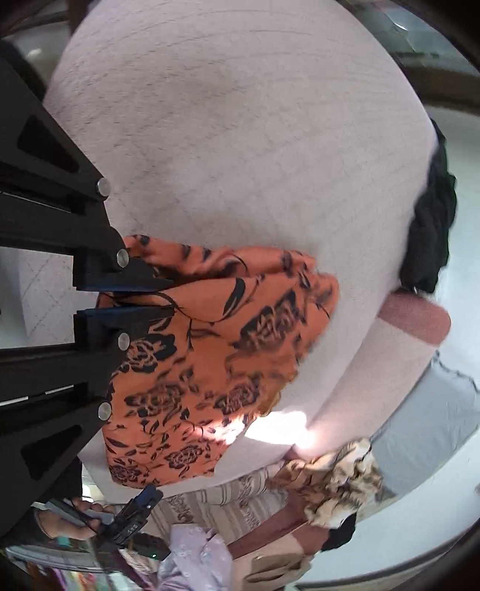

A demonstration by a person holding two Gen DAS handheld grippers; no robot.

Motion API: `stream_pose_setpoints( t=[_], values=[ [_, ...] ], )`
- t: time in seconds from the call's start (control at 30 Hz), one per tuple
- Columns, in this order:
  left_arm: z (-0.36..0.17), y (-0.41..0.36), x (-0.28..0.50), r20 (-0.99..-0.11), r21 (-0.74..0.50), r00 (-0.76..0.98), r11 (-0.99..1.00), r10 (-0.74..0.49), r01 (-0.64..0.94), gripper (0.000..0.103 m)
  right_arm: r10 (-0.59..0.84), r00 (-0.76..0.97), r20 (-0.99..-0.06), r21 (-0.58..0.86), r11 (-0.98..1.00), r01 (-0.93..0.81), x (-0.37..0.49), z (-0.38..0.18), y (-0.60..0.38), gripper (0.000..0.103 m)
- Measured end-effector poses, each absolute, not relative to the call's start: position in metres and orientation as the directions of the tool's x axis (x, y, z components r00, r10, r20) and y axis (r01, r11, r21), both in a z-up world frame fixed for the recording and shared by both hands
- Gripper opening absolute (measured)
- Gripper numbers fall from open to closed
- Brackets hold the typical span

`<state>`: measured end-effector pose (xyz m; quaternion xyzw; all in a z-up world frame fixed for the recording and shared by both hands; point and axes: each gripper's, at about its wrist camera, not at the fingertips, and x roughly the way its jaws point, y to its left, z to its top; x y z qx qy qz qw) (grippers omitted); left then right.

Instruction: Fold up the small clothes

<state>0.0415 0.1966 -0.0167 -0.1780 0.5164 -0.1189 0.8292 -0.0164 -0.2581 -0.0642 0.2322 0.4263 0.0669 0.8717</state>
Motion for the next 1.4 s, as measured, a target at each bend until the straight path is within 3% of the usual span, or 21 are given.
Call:
stream_pose_setpoints(
  t=[0.07,0.13,0.37,0.57,0.73,0.87,0.97,1.03,1.2,1.4],
  values=[
    [-0.049,0.198,0.051,-0.870,-0.379,0.353,0.925,-0.344,-0.033,0.006,0.326,0.623,-0.711,0.476,0.875,0.086,-0.015,-0.067,-0.259,0.072],
    [-0.061,0.200,0.058,-0.872,-0.387,0.341,0.921,-0.351,-0.042,0.009,0.334,0.618,-0.711,0.484,0.871,0.087,-0.014,-0.069,-0.259,0.072],
    [-0.022,0.198,0.071,-0.853,-0.300,0.440,0.954,-0.279,0.023,0.013,0.341,0.616,-0.710,0.472,0.879,0.058,-0.011,-0.060,-0.259,0.074],
    [-0.003,0.182,0.109,-0.837,-0.280,0.465,0.956,-0.287,0.086,0.014,0.382,0.593,-0.708,0.480,0.877,0.008,0.011,-0.054,-0.251,0.074],
    [-0.015,0.152,0.155,-0.851,-0.242,0.444,0.959,-0.282,0.145,0.047,0.490,0.528,-0.694,0.556,0.830,-0.038,0.056,-0.055,-0.246,0.074],
    [-0.053,0.145,0.194,-0.905,-0.126,0.403,0.990,-0.140,0.062,0.047,0.571,0.465,-0.677,0.646,0.763,0.002,0.104,-0.077,-0.260,0.077],
    [-0.058,0.141,0.202,-0.895,-0.081,0.437,0.996,-0.084,0.025,0.057,0.472,0.526,-0.707,0.644,0.737,0.204,0.130,-0.108,-0.305,0.076],
    [-0.058,0.144,0.204,-0.902,-0.088,0.425,0.996,-0.077,-0.004,0.062,0.507,0.640,-0.578,0.795,0.529,0.298,0.122,-0.122,-0.340,0.076],
    [-0.033,0.157,0.179,-0.873,-0.080,0.485,0.996,-0.056,-0.030,0.061,0.436,0.679,-0.590,0.760,0.584,0.285,0.081,-0.091,-0.344,0.077],
    [0.001,0.144,0.111,-0.815,-0.088,0.569,0.995,-0.105,0.057,0.065,0.646,0.583,-0.492,0.815,0.577,0.049,0.012,-0.056,-0.290,0.086]
  ],
)
